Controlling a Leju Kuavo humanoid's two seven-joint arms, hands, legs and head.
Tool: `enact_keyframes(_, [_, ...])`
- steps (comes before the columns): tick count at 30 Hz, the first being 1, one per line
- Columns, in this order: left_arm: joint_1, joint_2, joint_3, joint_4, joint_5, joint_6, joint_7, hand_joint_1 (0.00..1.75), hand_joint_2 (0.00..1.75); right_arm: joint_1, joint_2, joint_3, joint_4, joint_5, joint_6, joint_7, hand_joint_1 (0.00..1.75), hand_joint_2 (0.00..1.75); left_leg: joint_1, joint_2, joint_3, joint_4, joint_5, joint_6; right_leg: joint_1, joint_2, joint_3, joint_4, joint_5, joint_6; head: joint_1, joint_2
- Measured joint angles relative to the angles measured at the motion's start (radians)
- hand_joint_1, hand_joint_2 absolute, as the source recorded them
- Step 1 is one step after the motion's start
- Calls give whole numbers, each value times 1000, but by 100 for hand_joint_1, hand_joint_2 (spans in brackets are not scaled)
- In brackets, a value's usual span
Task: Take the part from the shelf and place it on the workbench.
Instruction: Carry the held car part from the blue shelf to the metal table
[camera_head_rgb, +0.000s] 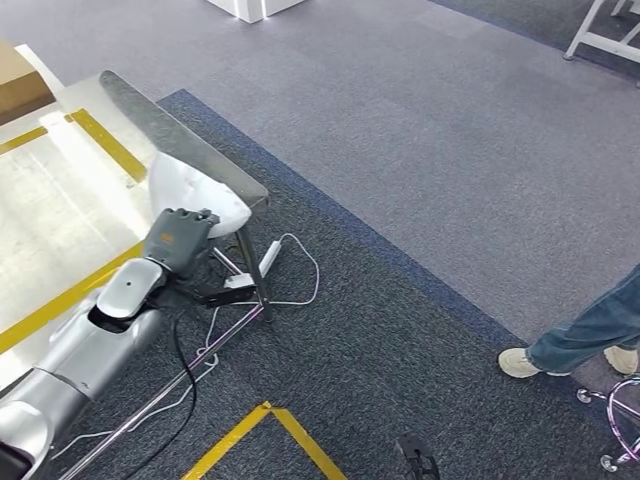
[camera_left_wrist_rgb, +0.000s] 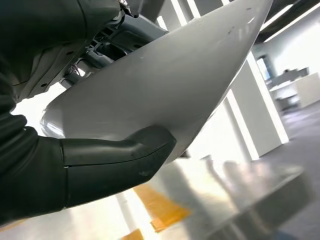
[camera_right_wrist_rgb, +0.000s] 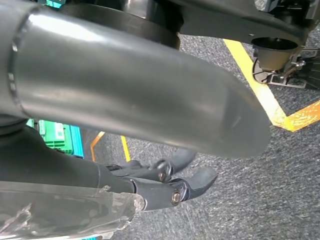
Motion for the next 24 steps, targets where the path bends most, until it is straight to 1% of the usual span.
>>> enact_keyframes(8, [46,148,154,110,-10,23,11,175,175,10,7,-6,0,0,9,0,0,0,1,1,0,-1,0,-3,1,0,-4,5,-4,-5,0,0])
enact_keyframes(11, [58,186,201,137,-9,29,10,175,175,13,10,-8,0,0,9,0,0,0,1,1,0,-1,0,-3,1,0,-4,6,-5,-7,0,0])
enact_keyframes(15, [66,209,231,160,-8,30,8,175,175,12,12,-9,0,-1,10,0,0,0,1,0,-1,-1,0,-3,1,-1,-4,6,-5,-7,0,0])
enact_keyframes(24, [76,227,253,179,-4,28,10,175,175,12,15,-14,0,-2,10,0,0,0,1,0,-1,-1,0,-3,1,-1,-4,6,-4,-7,0,0])
